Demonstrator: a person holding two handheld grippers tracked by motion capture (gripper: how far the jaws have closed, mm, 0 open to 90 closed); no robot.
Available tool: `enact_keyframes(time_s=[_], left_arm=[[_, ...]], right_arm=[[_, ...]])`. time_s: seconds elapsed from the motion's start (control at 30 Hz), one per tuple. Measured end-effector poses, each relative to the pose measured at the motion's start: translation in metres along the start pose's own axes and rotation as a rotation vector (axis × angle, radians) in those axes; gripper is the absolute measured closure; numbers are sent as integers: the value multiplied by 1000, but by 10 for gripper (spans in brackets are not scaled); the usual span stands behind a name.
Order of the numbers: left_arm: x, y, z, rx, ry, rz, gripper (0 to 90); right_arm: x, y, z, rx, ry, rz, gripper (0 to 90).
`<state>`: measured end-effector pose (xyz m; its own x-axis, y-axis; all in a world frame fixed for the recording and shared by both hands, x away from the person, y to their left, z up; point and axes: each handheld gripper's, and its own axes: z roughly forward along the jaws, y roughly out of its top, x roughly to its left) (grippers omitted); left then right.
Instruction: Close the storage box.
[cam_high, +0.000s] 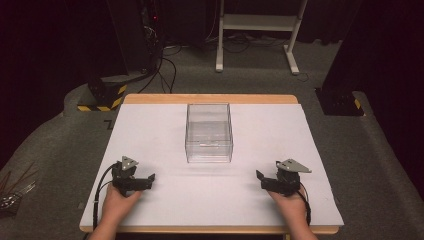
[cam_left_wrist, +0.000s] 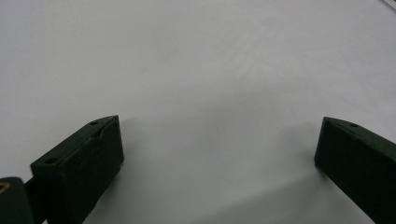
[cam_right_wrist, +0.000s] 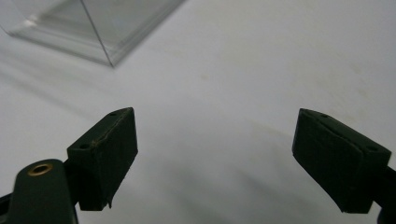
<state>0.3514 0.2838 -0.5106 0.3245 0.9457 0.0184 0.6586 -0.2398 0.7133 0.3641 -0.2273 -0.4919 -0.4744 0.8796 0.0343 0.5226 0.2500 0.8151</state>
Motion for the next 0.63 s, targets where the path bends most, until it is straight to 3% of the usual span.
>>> enact_keyframes(time_s=[0.03,0.07,0.1,0.13,0.17,0.3,0.63], left_arm=[[0,0,0,0,-1,-2,13],[0,0,0,0,-1,-2,13],[0,0,0,1,0,2,14],[0,0,0,1,0,2,14],[0,0,0,-1,0,3,15],[0,0,0,-2,1,5,17],[0,0,0,-1,-1,1,18]], right_arm=[[-7,-6,-1,43,-14,-10,142],[-7,-6,-1,43,-14,-10,142],[-11,-10,2,105,-24,11,161],[-11,-10,2,105,-24,11,161],[-11,-8,6,152,-12,-3,143],[-6,-8,8,163,-38,-38,158],[-5,-9,8,160,-51,-37,166]])
